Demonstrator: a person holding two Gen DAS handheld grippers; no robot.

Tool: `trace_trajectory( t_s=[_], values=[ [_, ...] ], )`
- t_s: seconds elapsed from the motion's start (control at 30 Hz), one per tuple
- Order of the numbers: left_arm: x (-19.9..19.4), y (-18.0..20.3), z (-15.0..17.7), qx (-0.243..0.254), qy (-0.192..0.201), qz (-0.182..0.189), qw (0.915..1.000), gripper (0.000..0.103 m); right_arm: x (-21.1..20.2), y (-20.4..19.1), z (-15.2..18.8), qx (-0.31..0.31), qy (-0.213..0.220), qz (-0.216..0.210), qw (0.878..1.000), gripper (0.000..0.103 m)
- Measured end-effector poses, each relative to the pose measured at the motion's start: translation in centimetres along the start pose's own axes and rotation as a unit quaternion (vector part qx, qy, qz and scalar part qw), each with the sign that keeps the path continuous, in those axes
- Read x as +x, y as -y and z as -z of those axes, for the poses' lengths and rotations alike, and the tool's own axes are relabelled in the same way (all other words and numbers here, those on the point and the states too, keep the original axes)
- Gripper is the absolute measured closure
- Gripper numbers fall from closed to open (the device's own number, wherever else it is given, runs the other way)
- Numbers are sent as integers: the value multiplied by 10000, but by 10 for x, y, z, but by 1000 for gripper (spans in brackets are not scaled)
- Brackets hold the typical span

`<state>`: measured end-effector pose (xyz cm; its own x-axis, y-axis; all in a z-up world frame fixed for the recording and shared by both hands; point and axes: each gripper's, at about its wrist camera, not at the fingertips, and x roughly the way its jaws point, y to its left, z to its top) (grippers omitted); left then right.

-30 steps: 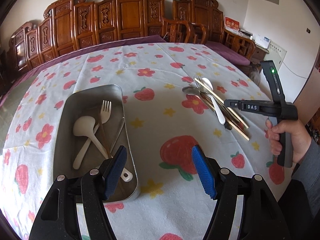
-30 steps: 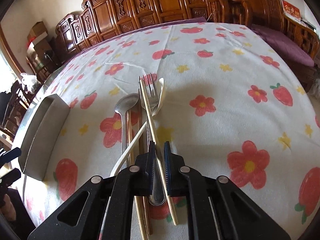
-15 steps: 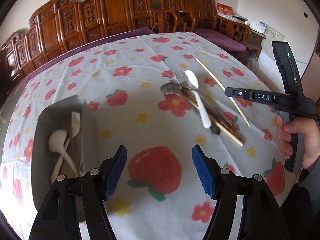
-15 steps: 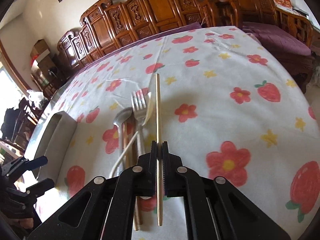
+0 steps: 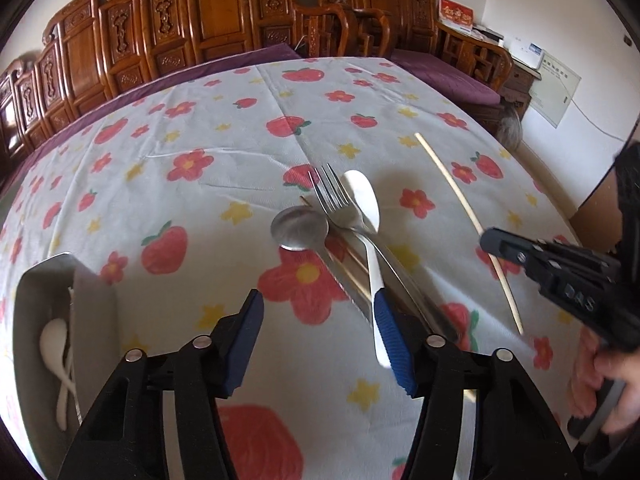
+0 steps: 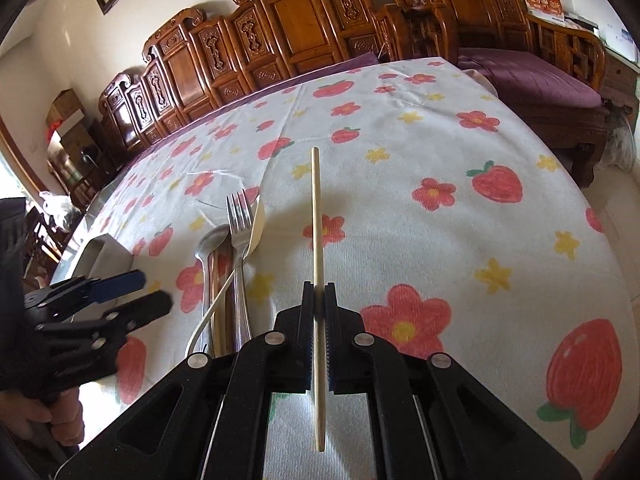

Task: Organize utensils
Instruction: 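Grasp a silver spoon with the left gripper while the right holds the chopstick, then carry the silver spoon into the tray and open the left gripper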

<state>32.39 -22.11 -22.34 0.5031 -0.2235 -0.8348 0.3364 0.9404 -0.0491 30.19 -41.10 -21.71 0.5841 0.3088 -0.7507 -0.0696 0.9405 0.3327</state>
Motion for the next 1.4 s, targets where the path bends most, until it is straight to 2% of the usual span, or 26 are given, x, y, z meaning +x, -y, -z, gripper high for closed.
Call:
trace_trajectory(
  t_s=[0.1, 0.23, 0.47, 0.6, 0.8, 0.93, 1.4],
  values=[
    [16, -4, -7, -210, -102, 66, 9997, 61, -1, 1, 0, 34, 26, -30, 10000, 97],
    [34, -8, -11, -476, -275, 307, 9980, 62, -2, 0, 0, 47, 26, -63, 10000, 97],
    [44, -7, -15, -468, -210, 262, 9983, 75, -3, -1, 0, 53, 48, -139, 9999, 97],
    [47, -7, -17, -436, -208, 303, 9984, 89, -3, -1, 0, 52, 50, -136, 9999, 97],
    [38, -5, -18, -286, -211, 145, 9993, 98, -4, -2, -1, 67, 56, -146, 9999, 97],
    [30, -6, -14, -148, -194, 75, 9997, 102, -3, -7, 0, -30, 54, -138, 9999, 97],
    [-11, -15, 1, 12, 20, -59, 10000, 102, -3, -36, 0, -404, 49, -183, 9990, 97]
  ],
)
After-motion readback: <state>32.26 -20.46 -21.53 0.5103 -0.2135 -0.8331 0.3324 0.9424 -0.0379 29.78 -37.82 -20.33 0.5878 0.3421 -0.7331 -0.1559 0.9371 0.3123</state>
